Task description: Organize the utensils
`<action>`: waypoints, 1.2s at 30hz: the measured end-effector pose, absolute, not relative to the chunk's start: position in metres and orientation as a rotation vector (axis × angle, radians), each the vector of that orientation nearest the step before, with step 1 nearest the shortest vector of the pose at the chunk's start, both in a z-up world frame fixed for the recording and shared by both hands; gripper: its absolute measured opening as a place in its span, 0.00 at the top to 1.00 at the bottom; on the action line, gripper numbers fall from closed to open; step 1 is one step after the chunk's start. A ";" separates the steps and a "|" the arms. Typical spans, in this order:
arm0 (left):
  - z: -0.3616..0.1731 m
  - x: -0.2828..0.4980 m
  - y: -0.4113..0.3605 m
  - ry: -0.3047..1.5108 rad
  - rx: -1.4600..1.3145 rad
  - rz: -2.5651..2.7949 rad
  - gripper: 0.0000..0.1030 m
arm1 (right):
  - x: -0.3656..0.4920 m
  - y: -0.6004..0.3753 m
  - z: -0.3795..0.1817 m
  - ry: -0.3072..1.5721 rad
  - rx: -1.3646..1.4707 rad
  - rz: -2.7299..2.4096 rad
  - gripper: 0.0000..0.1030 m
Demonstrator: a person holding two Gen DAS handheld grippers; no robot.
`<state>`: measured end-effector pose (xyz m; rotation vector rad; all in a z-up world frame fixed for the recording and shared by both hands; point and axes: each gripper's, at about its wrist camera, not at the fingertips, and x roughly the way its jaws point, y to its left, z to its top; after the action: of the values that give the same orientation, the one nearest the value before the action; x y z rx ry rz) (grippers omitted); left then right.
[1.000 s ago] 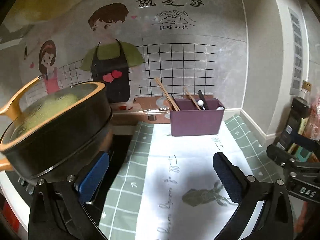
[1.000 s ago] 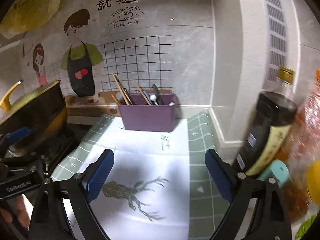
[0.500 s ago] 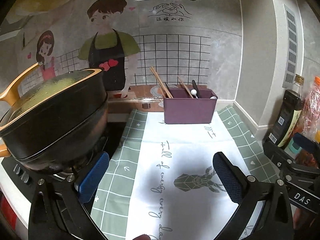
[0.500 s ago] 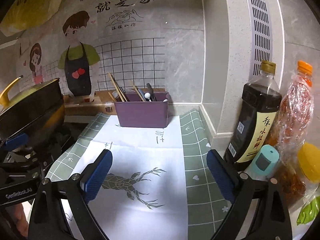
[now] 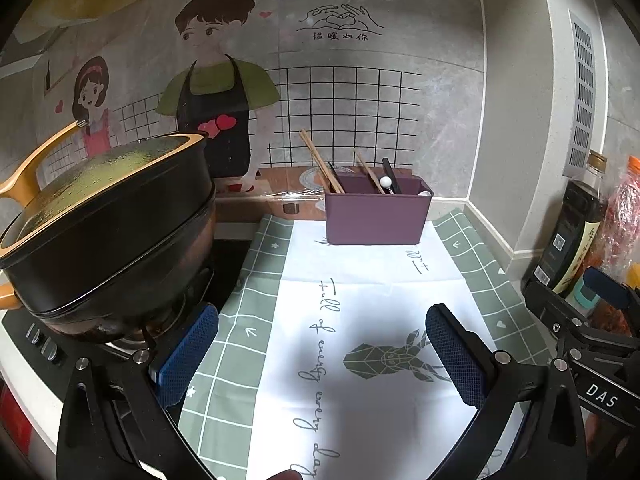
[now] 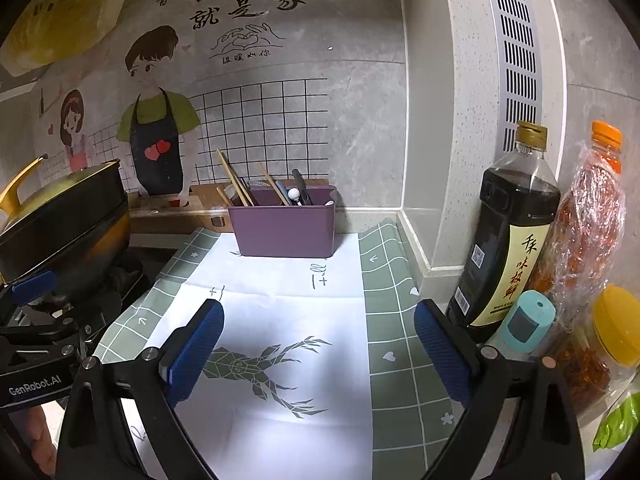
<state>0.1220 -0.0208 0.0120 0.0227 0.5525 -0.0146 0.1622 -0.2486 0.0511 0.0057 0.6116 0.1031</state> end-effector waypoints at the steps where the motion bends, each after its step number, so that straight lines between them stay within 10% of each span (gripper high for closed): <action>1: 0.012 0.122 -0.020 0.553 0.021 -0.017 0.00 | 0.184 -0.231 0.049 0.610 0.005 0.103 0.08; 36: 0.017 0.119 -0.021 0.536 0.023 -0.007 0.00 | 0.227 -0.211 0.065 0.584 -0.007 0.102 0.06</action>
<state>0.1187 -0.0214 0.0165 0.0233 0.5363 -0.0069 0.2275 -0.2114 0.0647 -0.0066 0.5838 0.1024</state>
